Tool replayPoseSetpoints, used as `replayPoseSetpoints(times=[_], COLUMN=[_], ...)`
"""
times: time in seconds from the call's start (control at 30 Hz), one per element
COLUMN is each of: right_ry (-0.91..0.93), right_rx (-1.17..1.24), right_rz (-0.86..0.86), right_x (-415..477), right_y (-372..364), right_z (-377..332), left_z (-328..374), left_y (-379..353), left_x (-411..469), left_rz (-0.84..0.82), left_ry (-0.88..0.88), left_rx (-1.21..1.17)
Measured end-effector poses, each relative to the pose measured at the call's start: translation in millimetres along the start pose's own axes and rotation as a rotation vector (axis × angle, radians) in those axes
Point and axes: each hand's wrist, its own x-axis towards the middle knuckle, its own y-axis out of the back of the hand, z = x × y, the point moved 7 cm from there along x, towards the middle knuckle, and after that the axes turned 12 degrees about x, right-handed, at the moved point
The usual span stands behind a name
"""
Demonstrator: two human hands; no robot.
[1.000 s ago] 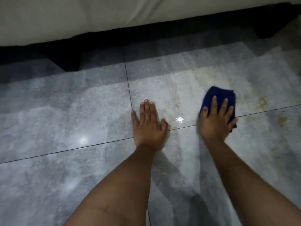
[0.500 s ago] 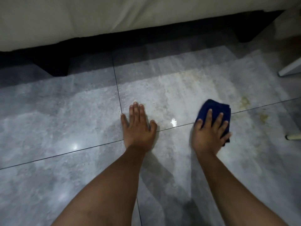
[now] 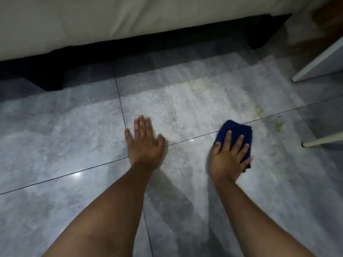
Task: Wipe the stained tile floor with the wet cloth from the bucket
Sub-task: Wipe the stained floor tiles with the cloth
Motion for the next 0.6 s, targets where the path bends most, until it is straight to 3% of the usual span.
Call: replayPoseSetpoints(times=[0.17,0.3,0.4,0.47,0.6], right_ry=[0.301,0.203,0.238,0.273,0.255], right_rx=[-0.123,-0.162,-0.189,-0.160,-0.134], right_rz=[-0.294,-0.327,-0.279,-0.277,-0.244], right_x=[7,26,-4,0,48], right_y=[-40,-5,13,16,35], right_z=[-33,39,64,54,58], left_z=[-38,-37,34,97,178], left_y=[-19,-15,0,9,6], left_x=[-2,-1,-9,-18,-28], left_rz=[-0.069,-0.134,-0.124,-0.096,-0.097], left_ry=[0.061,0.095,-0.100,-0.263,-0.370], left_rx=[0.031,0.011,0.067,-0.018,-0.054])
